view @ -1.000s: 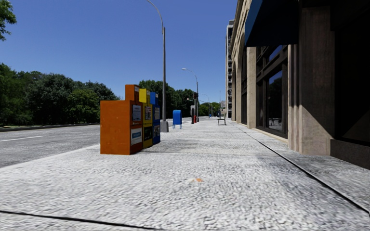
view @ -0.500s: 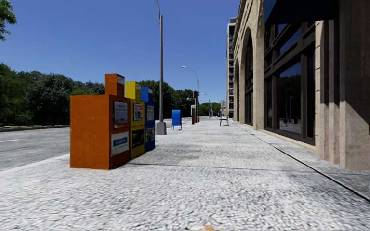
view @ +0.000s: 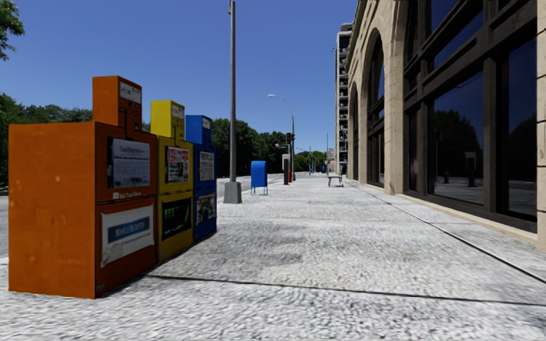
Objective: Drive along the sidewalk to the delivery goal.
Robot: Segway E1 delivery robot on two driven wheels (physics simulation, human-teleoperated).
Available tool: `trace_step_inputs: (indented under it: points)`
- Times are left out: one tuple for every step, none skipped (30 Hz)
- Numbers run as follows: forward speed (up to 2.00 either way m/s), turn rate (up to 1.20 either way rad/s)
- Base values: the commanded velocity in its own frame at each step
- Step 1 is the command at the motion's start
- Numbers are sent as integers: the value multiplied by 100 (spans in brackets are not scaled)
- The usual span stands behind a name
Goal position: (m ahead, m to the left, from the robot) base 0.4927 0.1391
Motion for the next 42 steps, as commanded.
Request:
trace_step_inputs:
  points:
    - [200,0]
    - [200,0]
    - [200,0]
    - [200,0]
    - [200,0]
    - [200,0]
    - [200,0]
    - [200,0]
    - [200,0]
    - [200,0]
    - [200,0]
    - [200,0]
    - [200,0]
    - [-21,0]
    - [-21,0]
    - [0,0]
    - [0,0]
    - [0,0]
    - [0,0]
    - [0,0]
    - [0,0]
    - [0,0]
    - [0,0]
    - [0,0]
    - [0,0]
    - [0,0]
    - [0,0]
    - [0,0]
    - [0,0]
    - [0,0]
    - [0,0]
    - [0,0]
    - [0,0]
    - [0,0]
    - [0,0]
    - [0,0]
    - [0,0]
    - [0,0]
    - [0,0]
    - [0,0]
    - [0,0]
    - [0,0]
